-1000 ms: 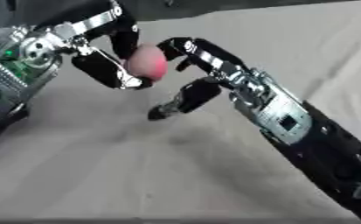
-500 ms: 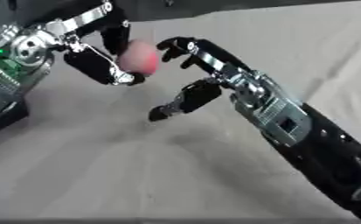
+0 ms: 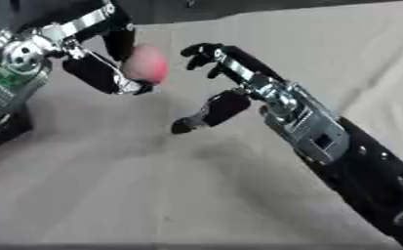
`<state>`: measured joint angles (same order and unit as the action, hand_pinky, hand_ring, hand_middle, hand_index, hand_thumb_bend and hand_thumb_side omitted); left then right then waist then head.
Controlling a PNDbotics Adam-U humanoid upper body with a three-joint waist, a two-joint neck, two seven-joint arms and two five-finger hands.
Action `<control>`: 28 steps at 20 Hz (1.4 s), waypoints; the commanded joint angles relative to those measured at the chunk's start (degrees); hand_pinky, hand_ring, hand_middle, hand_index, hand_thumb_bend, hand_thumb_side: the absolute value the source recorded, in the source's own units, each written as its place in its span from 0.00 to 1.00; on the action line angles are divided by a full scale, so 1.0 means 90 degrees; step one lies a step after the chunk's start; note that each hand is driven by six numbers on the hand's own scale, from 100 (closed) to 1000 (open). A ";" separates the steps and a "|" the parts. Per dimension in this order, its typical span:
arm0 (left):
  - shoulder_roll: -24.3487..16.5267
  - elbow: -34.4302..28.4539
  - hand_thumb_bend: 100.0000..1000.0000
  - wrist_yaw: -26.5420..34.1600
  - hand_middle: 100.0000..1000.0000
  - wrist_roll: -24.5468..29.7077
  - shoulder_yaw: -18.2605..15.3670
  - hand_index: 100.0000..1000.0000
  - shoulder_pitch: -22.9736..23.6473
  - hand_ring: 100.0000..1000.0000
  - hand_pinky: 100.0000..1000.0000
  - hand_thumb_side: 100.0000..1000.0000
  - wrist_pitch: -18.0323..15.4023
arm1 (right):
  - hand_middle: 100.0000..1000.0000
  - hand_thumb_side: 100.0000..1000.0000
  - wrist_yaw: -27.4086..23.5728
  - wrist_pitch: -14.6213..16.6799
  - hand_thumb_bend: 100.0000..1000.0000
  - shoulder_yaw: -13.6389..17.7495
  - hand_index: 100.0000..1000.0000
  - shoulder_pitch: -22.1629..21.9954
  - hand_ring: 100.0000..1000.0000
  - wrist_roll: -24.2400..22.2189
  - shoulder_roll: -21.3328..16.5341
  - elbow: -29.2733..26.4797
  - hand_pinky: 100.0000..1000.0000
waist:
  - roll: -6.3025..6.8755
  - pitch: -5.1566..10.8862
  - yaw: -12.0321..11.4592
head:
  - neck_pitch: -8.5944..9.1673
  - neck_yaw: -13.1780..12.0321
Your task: Pick up the objects with one hand, pass them to the other hand, and then place them into the box on the other side of the table.
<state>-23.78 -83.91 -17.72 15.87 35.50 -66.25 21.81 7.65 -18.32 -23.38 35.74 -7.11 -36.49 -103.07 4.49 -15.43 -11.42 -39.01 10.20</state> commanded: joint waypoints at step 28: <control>-0.2146 0.0712 0.52 0.0209 0.32 -0.1424 -0.1645 0.25 0.1202 0.33 0.49 0.00 0.0259 | 0.69 0.17 -0.0206 -0.0212 0.84 0.0263 0.87 -0.0066 0.85 0.0274 -0.0212 -0.0399 0.74 | -0.0089 0.0020 -0.0078 | 0.0297 -0.1256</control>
<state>-40.75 -77.87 -15.87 3.69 22.07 -54.65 24.16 6.16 -20.21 -21.91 34.64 -4.98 -37.13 -105.30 4.45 -15.43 -12.06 -36.78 -0.65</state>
